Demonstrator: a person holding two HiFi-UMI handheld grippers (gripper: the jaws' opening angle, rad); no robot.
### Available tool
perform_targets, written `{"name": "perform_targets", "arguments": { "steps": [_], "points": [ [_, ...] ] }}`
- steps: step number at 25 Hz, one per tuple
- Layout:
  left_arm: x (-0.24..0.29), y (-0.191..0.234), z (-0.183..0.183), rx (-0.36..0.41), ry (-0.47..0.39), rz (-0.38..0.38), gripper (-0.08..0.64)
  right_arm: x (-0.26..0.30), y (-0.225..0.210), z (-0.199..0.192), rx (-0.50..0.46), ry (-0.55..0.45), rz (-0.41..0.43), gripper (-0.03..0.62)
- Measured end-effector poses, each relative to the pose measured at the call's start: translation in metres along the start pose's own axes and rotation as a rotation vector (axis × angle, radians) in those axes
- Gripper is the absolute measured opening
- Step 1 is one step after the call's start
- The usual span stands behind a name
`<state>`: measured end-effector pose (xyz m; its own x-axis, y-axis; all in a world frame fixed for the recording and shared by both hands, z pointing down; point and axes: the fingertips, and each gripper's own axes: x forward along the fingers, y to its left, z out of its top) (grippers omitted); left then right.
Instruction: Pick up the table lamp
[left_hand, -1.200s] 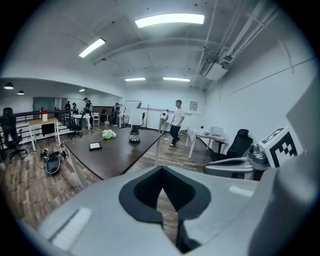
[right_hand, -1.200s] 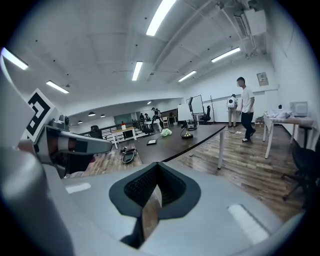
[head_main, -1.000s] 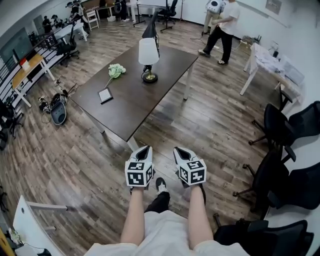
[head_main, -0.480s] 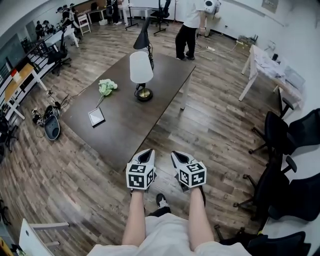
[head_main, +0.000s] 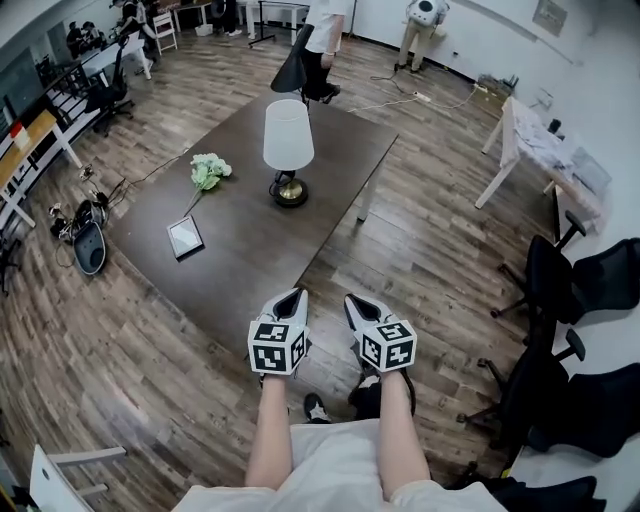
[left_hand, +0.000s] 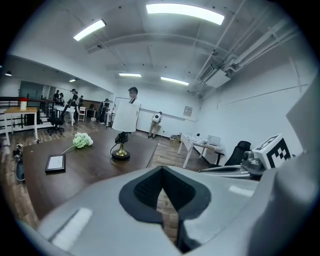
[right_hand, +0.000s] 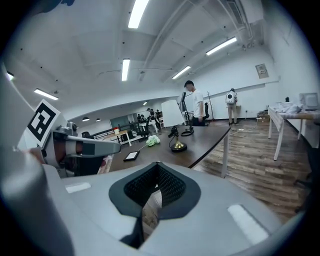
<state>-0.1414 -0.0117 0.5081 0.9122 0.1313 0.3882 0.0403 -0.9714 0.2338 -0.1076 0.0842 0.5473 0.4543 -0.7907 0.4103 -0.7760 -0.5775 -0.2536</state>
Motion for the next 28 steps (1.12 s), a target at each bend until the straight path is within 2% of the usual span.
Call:
{"name": "perform_targets", "arguments": {
  "steps": [5, 14, 18, 20, 25, 28],
  "points": [
    [0.016, 0.023, 0.009, -0.005, 0.006, 0.036, 0.003, 0.031, -0.007, 0.009, -0.019, 0.018, 0.033, 0.025],
    [0.055, 0.059, 0.055, 0.016, -0.010, 0.111, 0.003, 0.099, -0.033, 0.064, -0.002, -0.017, 0.105, 0.025],
    [0.085, 0.067, 0.067, 0.021, 0.002, 0.153, 0.003, 0.126, -0.047, 0.082, 0.019, -0.030, 0.195, 0.026],
    [0.100, 0.073, 0.073, 0.008, -0.003, 0.179, 0.003, 0.142, -0.056, 0.090, 0.012, -0.022, 0.231, 0.026],
    [0.142, 0.088, 0.090, -0.068, -0.035, 0.248, 0.003, 0.181, -0.098, 0.105, -0.034, 0.039, 0.241, 0.025],
    [0.168, 0.094, 0.094, -0.110, -0.033, 0.294, 0.003, 0.198, -0.122, 0.121, -0.065, 0.019, 0.266, 0.026]
  ]
}}
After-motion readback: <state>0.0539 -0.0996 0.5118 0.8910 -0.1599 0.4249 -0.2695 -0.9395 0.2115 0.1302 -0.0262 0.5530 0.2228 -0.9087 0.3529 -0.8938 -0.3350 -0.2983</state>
